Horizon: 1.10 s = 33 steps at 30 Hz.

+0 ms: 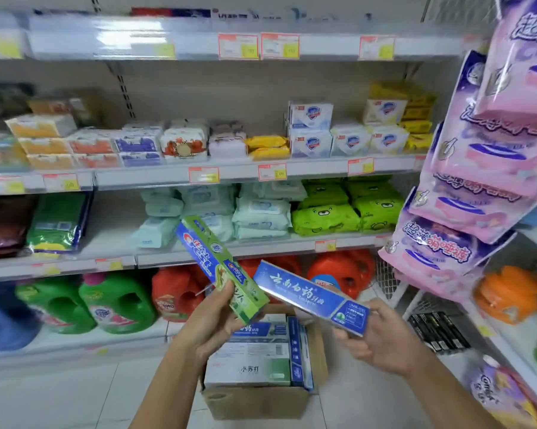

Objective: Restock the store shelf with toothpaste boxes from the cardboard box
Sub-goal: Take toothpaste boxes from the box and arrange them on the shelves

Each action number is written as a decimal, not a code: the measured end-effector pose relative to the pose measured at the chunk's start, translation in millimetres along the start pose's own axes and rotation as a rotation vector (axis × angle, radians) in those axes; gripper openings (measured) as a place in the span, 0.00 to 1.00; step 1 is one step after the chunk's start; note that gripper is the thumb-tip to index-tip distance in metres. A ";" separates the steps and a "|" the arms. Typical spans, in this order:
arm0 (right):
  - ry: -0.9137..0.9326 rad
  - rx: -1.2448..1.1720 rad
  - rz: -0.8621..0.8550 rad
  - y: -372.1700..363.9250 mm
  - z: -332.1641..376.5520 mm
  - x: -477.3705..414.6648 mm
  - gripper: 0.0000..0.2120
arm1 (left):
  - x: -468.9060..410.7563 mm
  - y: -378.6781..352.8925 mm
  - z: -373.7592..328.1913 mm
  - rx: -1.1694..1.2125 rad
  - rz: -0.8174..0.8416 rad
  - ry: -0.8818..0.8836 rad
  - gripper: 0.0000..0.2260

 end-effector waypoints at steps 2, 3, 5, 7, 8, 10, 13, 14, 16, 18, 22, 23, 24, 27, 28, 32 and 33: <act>-0.006 0.020 0.020 -14.9 8.6 -11.0 0.30 | 7.3 -7.9 -17.1 -0.072 0.048 -0.017 0.42; -0.008 0.043 0.034 -22.1 13.2 -17.4 0.31 | 11.4 -10.9 -26.6 -0.105 0.047 -0.036 0.35; -0.003 0.085 0.077 -35.7 23.5 -32.9 0.32 | 15.6 -10.9 -45.5 -0.145 0.006 -0.090 0.15; 0.027 0.092 0.078 -46.2 35.0 -51.3 0.35 | 13.2 -4.6 -60.7 -0.206 -0.023 -0.115 0.11; 0.046 0.107 0.058 -48.6 41.8 -61.9 0.37 | 11.1 0.5 -68.1 -0.230 -0.036 -0.118 0.12; 0.091 0.185 0.000 -54.7 58.4 -82.9 0.43 | 7.6 6.7 -86.1 -0.274 -0.081 -0.140 0.18; 0.106 0.395 -0.091 -66.4 82.8 -116.0 0.49 | 2.0 19.2 -114.0 -0.308 -0.160 -0.181 0.29; 0.102 0.461 -0.122 -71.3 89.8 -126.9 0.50 | -0.2 23.6 -124.3 -0.302 -0.168 -0.207 0.31; 0.096 0.604 -0.166 -88.3 103.3 -147.4 0.47 | -5.2 35.9 -145.0 -0.272 -0.196 -0.239 0.29; 0.120 0.757 -0.211 -108.8 115.6 -166.9 0.38 | -7.4 39.5 -165.7 -0.271 -0.206 -0.255 0.21; 0.105 1.055 -0.333 -149.6 137.3 -196.8 0.25 | -0.9 42.3 -206.7 -0.255 -0.260 -0.284 0.12; 0.083 1.092 -0.335 -163.5 141.6 -201.6 0.26 | 3.8 41.3 -217.5 -0.238 -0.272 -0.291 0.12; 0.066 1.116 -0.318 -175.5 146.1 -206.6 0.27 | 9.6 38.5 -228.5 -0.216 -0.276 -0.294 0.12; 0.007 1.166 -0.249 -219.8 164.4 -215.0 0.24 | 32.5 29.1 -265.6 -0.215 -0.309 -0.280 0.14; 0.011 1.160 -0.199 -236.6 171.1 -216.7 0.19 | 40.8 25.0 -279.9 -0.230 -0.320 -0.267 0.16; 0.037 1.221 -0.097 -299.4 200.2 -221.0 0.06 | 71.0 13.0 -333.5 -0.282 -0.302 -0.169 0.27; 0.058 1.239 -0.108 -313.1 209.0 -221.6 0.06 | 78.6 13.4 -347.9 -0.294 -0.315 -0.163 0.27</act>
Point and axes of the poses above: each hand's wrist, its own x-axis away from the middle knuckle, its own y-axis out of the back of the hand, z = x × y, the point moved 4 cm from there along -x, towards the middle knuckle, and after that the axes turned 14 degrees about z, right-handed, at the moved point
